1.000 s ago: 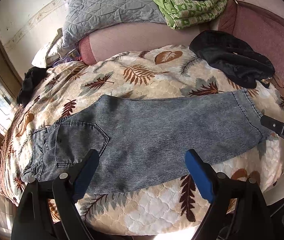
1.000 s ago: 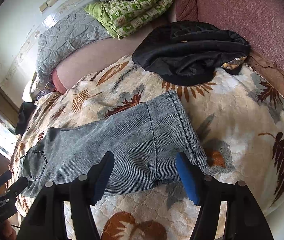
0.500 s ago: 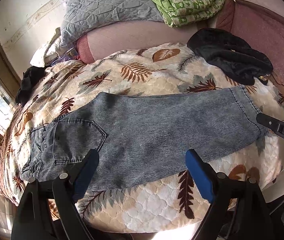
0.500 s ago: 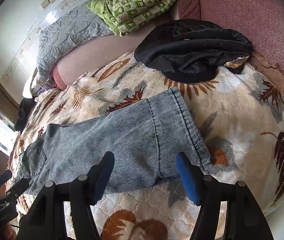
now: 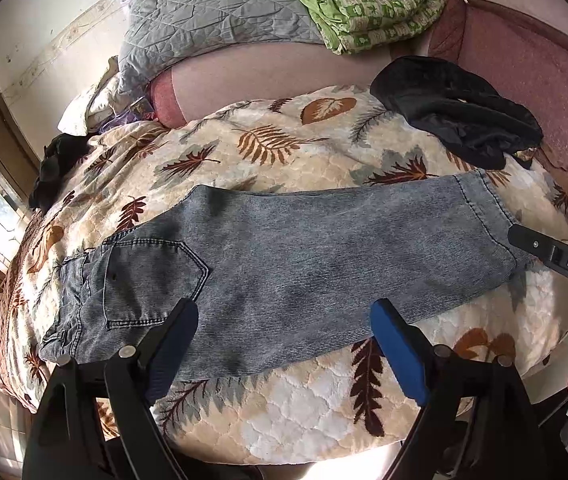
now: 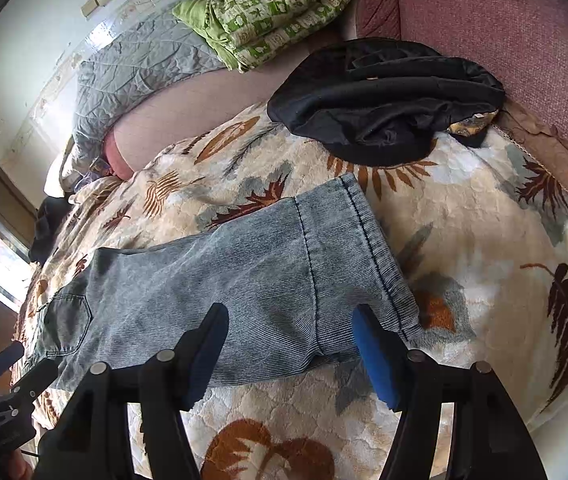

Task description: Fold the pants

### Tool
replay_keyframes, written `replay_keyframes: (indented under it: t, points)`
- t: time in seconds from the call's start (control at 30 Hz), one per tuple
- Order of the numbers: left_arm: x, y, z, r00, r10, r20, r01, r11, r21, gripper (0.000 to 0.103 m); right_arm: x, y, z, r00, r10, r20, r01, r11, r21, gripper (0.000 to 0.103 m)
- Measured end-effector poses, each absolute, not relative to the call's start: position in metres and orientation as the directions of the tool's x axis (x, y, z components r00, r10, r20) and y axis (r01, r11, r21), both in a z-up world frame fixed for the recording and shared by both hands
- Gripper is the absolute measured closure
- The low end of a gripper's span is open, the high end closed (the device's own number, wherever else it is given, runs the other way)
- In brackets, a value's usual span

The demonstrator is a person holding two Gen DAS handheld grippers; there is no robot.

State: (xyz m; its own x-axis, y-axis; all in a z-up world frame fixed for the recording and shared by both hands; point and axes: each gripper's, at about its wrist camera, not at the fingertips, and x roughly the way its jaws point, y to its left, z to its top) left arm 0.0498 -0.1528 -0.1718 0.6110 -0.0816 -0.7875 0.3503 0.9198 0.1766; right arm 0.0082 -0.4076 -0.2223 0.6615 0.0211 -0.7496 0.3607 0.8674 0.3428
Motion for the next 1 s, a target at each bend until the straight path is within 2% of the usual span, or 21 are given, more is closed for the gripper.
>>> replay_keyframes:
  t: [1.0]
  points:
    - [0.0500, -0.1474, -0.1677, 0.614, -0.091, -0.784, 0.352, 0.921, 0.168, 0.015, 0.0037, -0.4046, -0.2270, 0.644, 0.026, -0.765, 0.373, 0.862, 0.343, 0.035]
